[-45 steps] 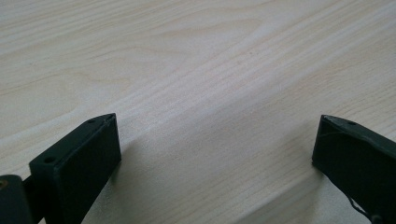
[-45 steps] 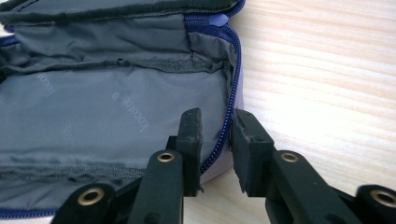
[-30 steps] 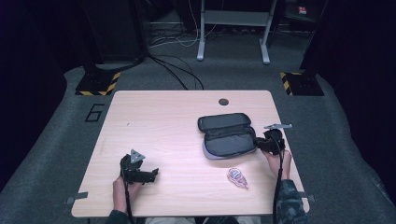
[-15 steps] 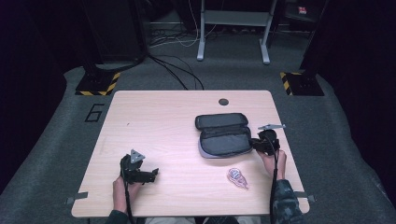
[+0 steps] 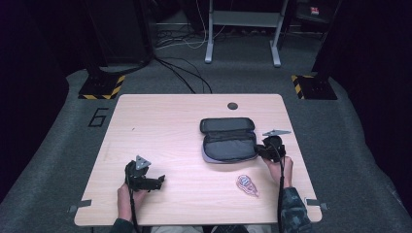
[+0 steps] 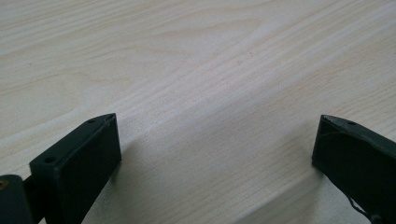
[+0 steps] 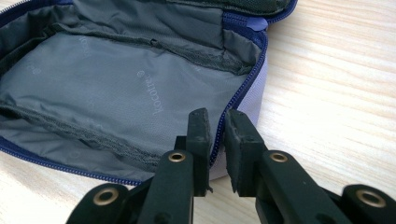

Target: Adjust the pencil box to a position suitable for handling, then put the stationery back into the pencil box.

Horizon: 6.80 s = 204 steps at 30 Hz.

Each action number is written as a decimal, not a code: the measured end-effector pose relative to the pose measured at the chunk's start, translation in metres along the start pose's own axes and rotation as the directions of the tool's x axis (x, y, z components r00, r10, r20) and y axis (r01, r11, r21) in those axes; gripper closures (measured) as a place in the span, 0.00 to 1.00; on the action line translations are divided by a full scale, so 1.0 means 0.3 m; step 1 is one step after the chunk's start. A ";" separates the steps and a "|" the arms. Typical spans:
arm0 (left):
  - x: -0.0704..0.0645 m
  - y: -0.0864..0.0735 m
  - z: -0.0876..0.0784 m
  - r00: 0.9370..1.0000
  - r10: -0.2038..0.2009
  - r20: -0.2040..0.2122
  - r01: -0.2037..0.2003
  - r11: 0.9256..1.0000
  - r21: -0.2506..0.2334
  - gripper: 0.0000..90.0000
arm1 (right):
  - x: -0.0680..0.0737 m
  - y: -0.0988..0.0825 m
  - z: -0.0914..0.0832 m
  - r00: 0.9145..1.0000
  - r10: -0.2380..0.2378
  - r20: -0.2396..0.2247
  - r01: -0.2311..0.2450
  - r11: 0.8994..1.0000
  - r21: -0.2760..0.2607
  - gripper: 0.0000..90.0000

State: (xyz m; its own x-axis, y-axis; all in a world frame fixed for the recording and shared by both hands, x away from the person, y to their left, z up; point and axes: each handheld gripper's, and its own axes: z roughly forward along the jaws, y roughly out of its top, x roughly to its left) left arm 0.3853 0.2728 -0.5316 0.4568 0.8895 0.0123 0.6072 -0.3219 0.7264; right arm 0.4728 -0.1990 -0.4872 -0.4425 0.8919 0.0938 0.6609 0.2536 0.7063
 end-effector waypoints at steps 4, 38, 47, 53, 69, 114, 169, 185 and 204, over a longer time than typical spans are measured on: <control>0.001 0.001 -0.002 1.000 0.002 0.005 -0.002 1.000 0.010 0.01 | 0.015 0.003 0.007 1.000 -0.025 -0.005 0.025 1.000 -0.003 0.90; 0.001 0.002 -0.003 1.000 0.002 0.006 -0.002 1.000 0.012 0.01 | 0.151 0.052 0.059 0.997 -0.071 -0.004 0.070 0.997 -0.025 0.65; 0.001 0.002 -0.003 1.000 0.003 0.007 -0.003 1.000 0.012 0.01 | 0.133 0.062 0.120 0.999 -0.031 0.023 0.031 0.999 0.019 0.78; 0.001 0.001 -0.002 1.000 0.001 0.004 -0.002 1.000 0.006 0.01 | 0.146 0.066 0.131 0.998 -0.061 0.025 0.060 0.997 0.039 0.91; 0.001 0.001 -0.004 1.000 0.004 0.005 -0.004 1.000 0.012 0.01 | 0.234 0.063 0.124 0.999 -0.025 -0.034 0.027 0.999 0.044 0.83; 0.001 0.001 -0.004 1.000 0.004 0.007 -0.004 1.000 0.010 0.02 | 0.182 -0.133 -0.164 0.988 -0.127 -0.086 0.124 0.991 -0.044 0.08; 0.001 0.001 -0.004 1.000 0.004 0.007 -0.004 1.000 0.010 0.02 | 0.277 -0.333 -0.132 0.974 -0.218 -0.064 0.216 0.976 -0.038 0.55; 0.001 0.001 -0.003 1.000 0.004 0.008 -0.004 1.000 0.009 0.02 | 0.280 -0.310 -0.171 0.974 -0.223 -0.032 0.220 0.972 -0.078 0.55; 0.001 0.001 -0.004 1.000 0.004 0.008 -0.004 1.000 0.010 0.02 | 0.287 -0.249 -0.214 0.969 -0.246 -0.026 0.242 0.964 -0.111 0.55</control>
State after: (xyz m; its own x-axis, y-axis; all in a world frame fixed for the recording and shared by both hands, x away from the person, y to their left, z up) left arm 0.3849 0.2733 -0.5305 0.4642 0.8857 0.0100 0.6120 -0.3288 0.7193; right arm 0.3464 -0.1651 -0.4868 -0.6071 0.7920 -0.0645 0.4632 0.4186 0.7812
